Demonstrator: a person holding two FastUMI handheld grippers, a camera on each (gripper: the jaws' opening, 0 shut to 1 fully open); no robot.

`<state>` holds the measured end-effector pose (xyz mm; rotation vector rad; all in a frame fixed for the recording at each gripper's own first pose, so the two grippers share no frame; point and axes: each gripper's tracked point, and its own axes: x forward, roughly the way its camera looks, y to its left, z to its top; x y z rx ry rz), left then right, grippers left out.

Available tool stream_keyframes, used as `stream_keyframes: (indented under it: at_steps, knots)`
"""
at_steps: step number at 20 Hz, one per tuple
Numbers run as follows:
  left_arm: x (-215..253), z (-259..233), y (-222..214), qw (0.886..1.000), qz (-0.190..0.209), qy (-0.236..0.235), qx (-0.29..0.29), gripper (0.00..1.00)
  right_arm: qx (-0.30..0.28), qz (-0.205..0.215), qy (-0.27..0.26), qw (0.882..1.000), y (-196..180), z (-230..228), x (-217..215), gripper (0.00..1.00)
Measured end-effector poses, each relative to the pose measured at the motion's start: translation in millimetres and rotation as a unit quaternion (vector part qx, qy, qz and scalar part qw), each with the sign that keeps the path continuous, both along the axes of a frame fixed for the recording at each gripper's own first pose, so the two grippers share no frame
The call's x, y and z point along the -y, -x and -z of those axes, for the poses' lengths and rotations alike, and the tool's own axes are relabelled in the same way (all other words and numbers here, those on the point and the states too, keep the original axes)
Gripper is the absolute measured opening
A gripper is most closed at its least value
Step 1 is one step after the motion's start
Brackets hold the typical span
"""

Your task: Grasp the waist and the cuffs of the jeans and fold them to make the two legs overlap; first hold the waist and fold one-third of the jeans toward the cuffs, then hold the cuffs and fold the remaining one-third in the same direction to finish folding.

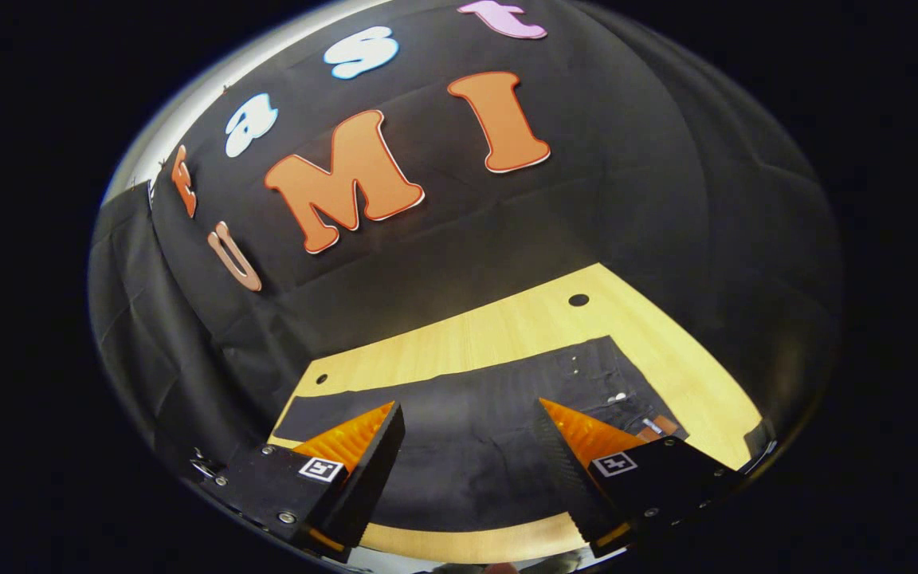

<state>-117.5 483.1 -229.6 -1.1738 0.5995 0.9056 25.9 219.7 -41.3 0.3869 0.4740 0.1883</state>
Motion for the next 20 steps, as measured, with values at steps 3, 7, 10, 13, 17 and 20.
stream_keyframes:
  at_steps: [3,7,10,13,17,20]
  knots:
    - [-5.8,3.0,1.6,1.0,0.0,-0.004,-0.008,0.98,-0.002,0.003,0.021,1.0,-7.3,7.5,1.6,0.97]
    - [-9.9,2.7,-18.7,1.0,0.009,0.003,0.015,0.96,-0.008,-0.007,0.005,1.0,-17.9,2.5,-11.0,0.98]
    - [-14.8,-1.8,-41.3,0.999,0.021,-0.007,0.045,0.96,-0.012,-0.005,-0.003,1.0,-23.9,4.0,-12.2,0.98]
    - [-10.1,-4.4,-73.0,0.995,0.056,-0.009,0.081,0.96,-0.017,-0.004,-0.004,1.0,-28.4,3.7,-11.8,0.98]
    - [-11.0,4.3,-113.1,0.992,0.083,-0.014,0.099,0.89,-0.017,0.011,-0.006,1.0,-34.8,-0.3,-1.8,0.98]
    - [-10.7,25.1,-116.7,0.994,0.068,0.005,0.082,0.53,-0.024,0.028,-0.005,0.999,-32.5,7.3,10.6,0.98]
